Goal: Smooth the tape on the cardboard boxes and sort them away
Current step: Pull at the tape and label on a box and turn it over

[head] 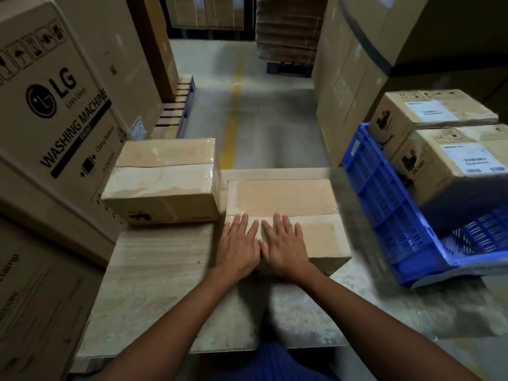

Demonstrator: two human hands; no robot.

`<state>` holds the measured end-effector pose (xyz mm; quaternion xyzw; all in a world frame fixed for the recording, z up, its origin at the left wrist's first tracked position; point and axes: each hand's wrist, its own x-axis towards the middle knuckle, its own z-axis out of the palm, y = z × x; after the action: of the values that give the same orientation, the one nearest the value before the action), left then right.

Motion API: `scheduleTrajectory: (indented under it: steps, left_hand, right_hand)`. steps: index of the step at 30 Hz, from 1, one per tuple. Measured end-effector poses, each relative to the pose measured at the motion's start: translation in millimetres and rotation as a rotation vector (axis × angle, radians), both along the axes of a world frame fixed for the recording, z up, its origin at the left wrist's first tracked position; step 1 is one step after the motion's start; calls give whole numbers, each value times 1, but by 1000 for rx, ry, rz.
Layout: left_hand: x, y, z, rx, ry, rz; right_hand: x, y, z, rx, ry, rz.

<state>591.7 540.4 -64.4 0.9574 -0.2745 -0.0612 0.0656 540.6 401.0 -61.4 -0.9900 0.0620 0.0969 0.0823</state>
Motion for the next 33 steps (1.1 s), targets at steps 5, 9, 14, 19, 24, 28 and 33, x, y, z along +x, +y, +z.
scheduleTrajectory:
  steps: [5,9,14,19,24,28,33]
  left_hand:
    - [24,-12,11,5,-162,-57]
    - [50,-9,4,-37,-8,-57]
    - [59,-4,-3,-20,78,8]
    - [72,-28,19,59,-9,30]
    - [76,-56,9,35,99,-76]
    - [75,-61,2,48,109,-42]
    - [65,-71,15,30,138,-7]
  right_hand:
    - [22,-7,15,-86,-102,19]
    - [49,-23,25,-129,5,78]
    - [57,-39,15,-38,179,85]
    - [71,-46,39,-76,141,89]
    - [71,-73,39,-70,216,-71]
    - [63,-81,24,-2,255,-74]
    - [59,-74,29,-8,225,-89]
